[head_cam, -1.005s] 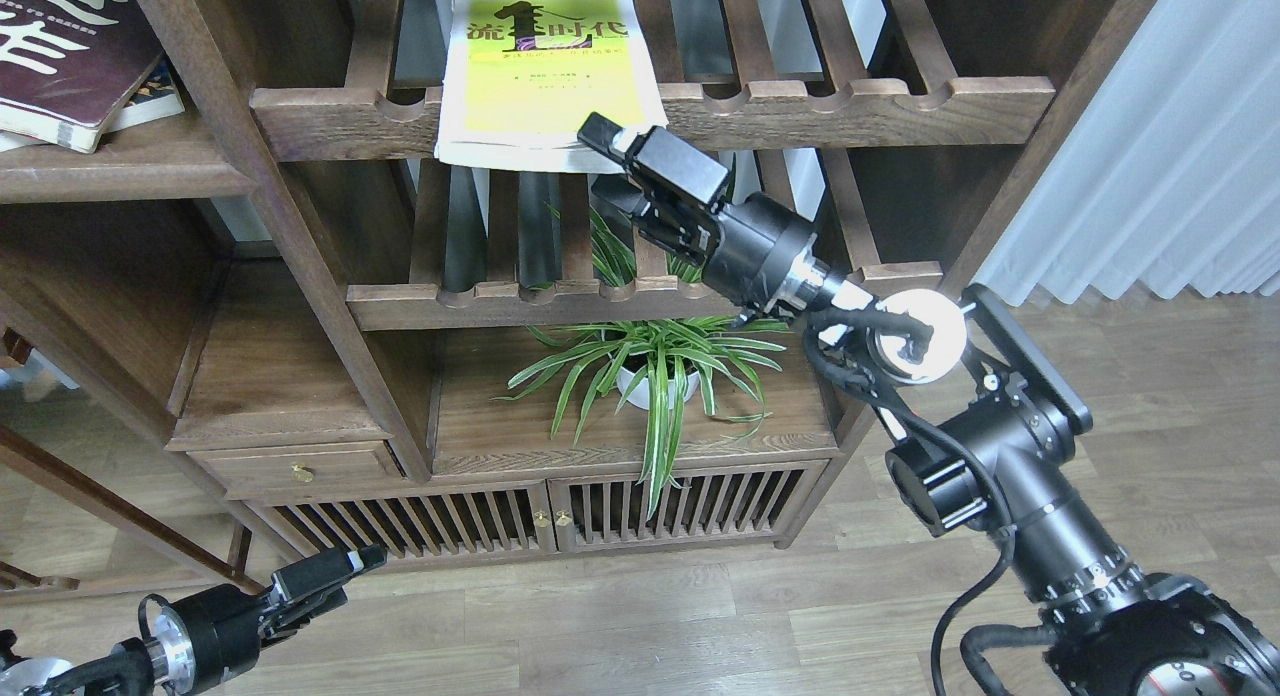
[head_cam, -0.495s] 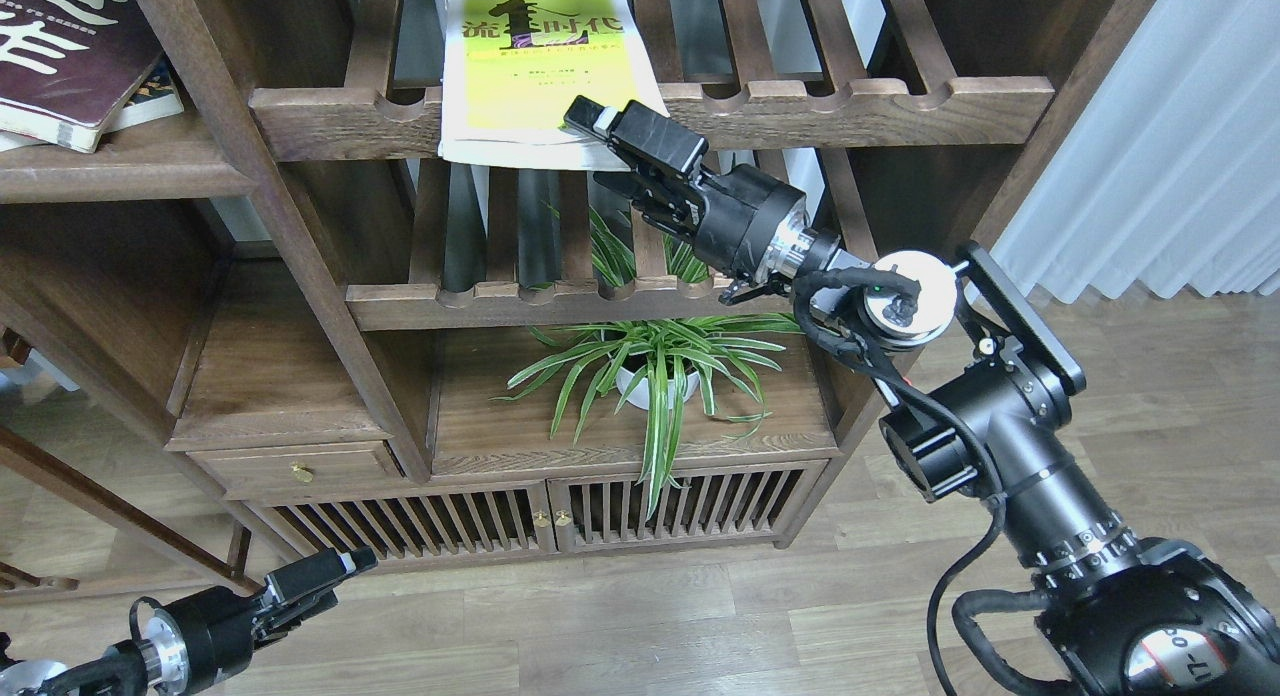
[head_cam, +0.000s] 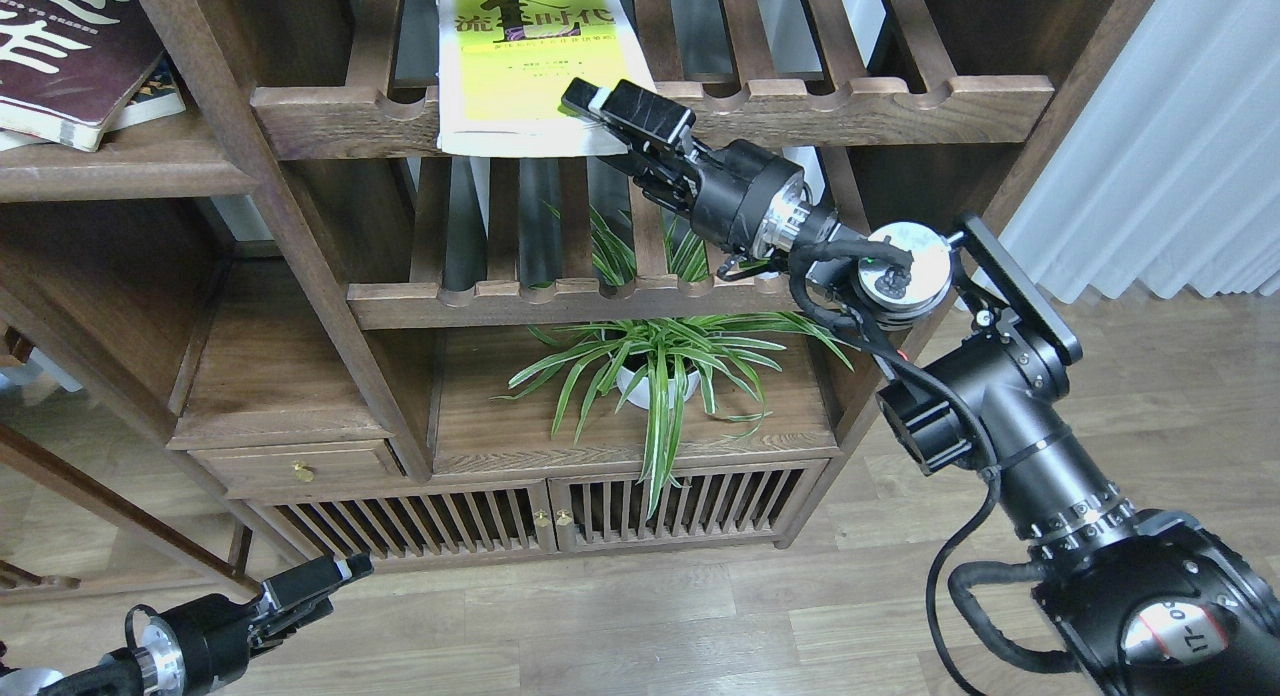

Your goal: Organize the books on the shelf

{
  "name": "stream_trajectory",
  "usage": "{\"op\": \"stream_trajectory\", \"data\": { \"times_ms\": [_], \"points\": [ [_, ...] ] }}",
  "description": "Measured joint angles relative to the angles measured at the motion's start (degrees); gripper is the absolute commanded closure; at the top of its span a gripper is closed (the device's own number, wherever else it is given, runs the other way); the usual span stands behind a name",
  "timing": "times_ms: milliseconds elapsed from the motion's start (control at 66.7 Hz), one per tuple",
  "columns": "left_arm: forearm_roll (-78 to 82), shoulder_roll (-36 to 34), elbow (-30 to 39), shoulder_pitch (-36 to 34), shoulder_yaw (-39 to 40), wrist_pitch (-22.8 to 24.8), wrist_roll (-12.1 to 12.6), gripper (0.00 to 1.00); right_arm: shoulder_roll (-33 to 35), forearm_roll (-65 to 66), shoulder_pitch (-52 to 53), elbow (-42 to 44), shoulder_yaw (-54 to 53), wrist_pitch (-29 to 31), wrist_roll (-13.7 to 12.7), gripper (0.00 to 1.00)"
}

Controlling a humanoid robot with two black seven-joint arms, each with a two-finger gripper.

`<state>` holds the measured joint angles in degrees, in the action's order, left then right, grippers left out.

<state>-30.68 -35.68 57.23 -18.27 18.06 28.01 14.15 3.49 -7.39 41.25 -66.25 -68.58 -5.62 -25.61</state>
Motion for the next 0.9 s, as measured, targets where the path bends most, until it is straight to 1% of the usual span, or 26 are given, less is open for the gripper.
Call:
{"op": "stream_trajectory", "data": {
  "times_ms": [60,135,150,225,375,405,420,450,465,495,510,540,570,585,735,840,900],
  "points": [
    [0.0,0.0,-0.01,0.06,0.0,0.0,0.01,0.01,0.25,-0.01,0.48,-0.02,-0.72,-0.18,0.69,0.3],
    [0.0,0.0,-0.01,0.07,0.03,0.0,0.01,0.01,0.33,0.02,0.76,-0.09,-0.91,-0.27,0.82,0.35],
    [0.0,0.0,-0.01,0.07,0.03,0.0,0.0,0.01,0.29,0.01,0.76,-0.17,-0.9,-0.27,0.65,0.39],
    [0.0,0.0,-0.01,0.06,0.05,0.0,0.01,0.01,0.17,-0.03,0.76,-0.2,-0.76,-0.23,0.37,0.4],
    [0.0,0.0,-0.02,0.08,0.06,0.0,-0.03,0.01,0.13,-0.08,0.76,-0.12,-0.76,0.0,0.31,0.53],
    [0.0,0.0,-0.02,0.08,0.05,0.0,-0.04,0.01,0.13,-0.14,0.76,-0.12,-0.77,0.13,0.31,0.59],
    [0.0,0.0,-0.02,0.08,0.05,0.0,-0.05,0.01,0.13,-0.19,0.75,-0.13,-0.79,0.25,0.31,0.63],
    [0.0,0.0,-0.04,0.08,0.05,0.0,-0.06,0.01,0.13,-0.29,0.76,-0.2,-0.94,0.56,0.21,0.69],
    [0.0,0.0,-0.07,0.08,0.05,0.0,-0.07,0.01,0.13,-0.34,0.75,-0.23,-1.04,0.72,0.16,0.74],
    [0.0,0.0,-0.11,0.08,0.05,0.0,-0.08,0.01,0.09,-0.47,0.75,-0.29,-1.34,1.19,0.02,0.78],
    [0.0,0.0,-0.13,0.08,0.05,0.0,-0.09,0.01,0.07,-0.52,0.75,-0.3,-1.47,1.39,-0.03,0.82],
    [0.0,0.0,-0.16,0.08,0.05,0.0,-0.09,0.01,-0.02,-0.65,0.73,-0.33,-2.06,2.44,-0.15,0.86],
    [0.0,0.0,-0.19,0.08,0.05,0.0,-0.09,0.01,-0.08,-0.74,0.71,-0.39,-2.64,3.41,-0.2,0.93],
    [0.0,0.0,-0.21,0.08,0.05,0.0,-0.09,0.01,-0.1,-0.78,0.71,-0.44,-2.87,3.81,-0.21,0.95],
    [0.0,0.1,-0.51,0.08,0.09,0.0,-0.09,0.01,-0.15,-2.09,0.4,-0.54,-4.2,8.97,-0.93,0.98],
    [0.0,0.39,-0.95,0.0,0.29,-0.01,-0.09,0.01,-0.03,-2.72,-0.11,-0.55,-4.12,10.7,-2.23,0.99],
    [0.0,0.42,-1.02,-0.01,0.37,-0.03,-0.06,0.01,0.0,-2.85,-0.42,-0.65,-4.11,11.05,-2.33,0.98]
  ]
}}
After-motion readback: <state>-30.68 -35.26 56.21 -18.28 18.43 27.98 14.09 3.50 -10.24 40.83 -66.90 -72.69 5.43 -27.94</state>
